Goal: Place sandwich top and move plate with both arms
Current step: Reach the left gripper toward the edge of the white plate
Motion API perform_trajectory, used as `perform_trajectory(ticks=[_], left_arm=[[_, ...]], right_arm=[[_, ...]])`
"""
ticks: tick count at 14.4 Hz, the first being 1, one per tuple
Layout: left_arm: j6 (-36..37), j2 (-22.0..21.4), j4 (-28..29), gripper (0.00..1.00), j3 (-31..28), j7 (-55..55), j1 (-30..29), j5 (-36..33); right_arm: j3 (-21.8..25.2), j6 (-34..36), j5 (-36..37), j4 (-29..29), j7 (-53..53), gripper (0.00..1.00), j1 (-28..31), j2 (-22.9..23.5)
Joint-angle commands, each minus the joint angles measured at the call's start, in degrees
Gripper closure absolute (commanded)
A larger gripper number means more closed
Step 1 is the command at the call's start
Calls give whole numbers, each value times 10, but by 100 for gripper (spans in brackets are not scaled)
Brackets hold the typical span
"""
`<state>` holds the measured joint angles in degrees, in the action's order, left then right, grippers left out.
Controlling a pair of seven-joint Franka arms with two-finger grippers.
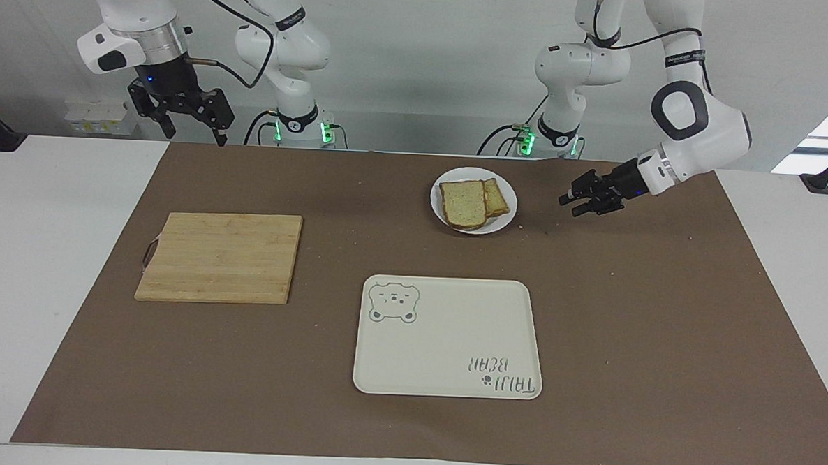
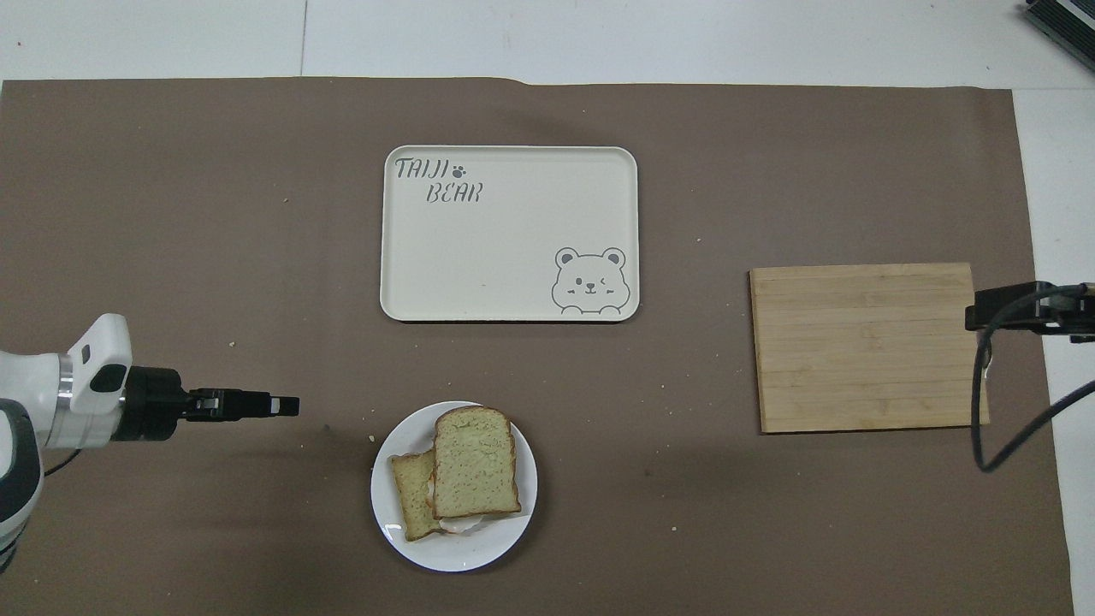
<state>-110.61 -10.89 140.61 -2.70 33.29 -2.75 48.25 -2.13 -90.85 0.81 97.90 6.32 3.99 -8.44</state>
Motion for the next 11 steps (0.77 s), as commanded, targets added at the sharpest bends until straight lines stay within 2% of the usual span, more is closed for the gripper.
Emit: perform_trajectory(ticks=[1,3,6,9,11], left_arm=[[-20,-25,69,42,4,55,-16,57],[-36,-26,105,43,4,92,-15,96],[-46,-26,141,46,4,135,-9,114],[-72,-31,153,54,5,136,16,118],[-84,-33,164,54,5,136,33,126]], right_arm=[[0,4,0,12,-17,0,4,-12],[1,4,0,12,-17,0,5,-12],[1,-3,-1,12,-16,0,4,-11],[2,-17,-1,12,-15,0,6,-7],[1,-24,-2,12,-15,0,6,-4]])
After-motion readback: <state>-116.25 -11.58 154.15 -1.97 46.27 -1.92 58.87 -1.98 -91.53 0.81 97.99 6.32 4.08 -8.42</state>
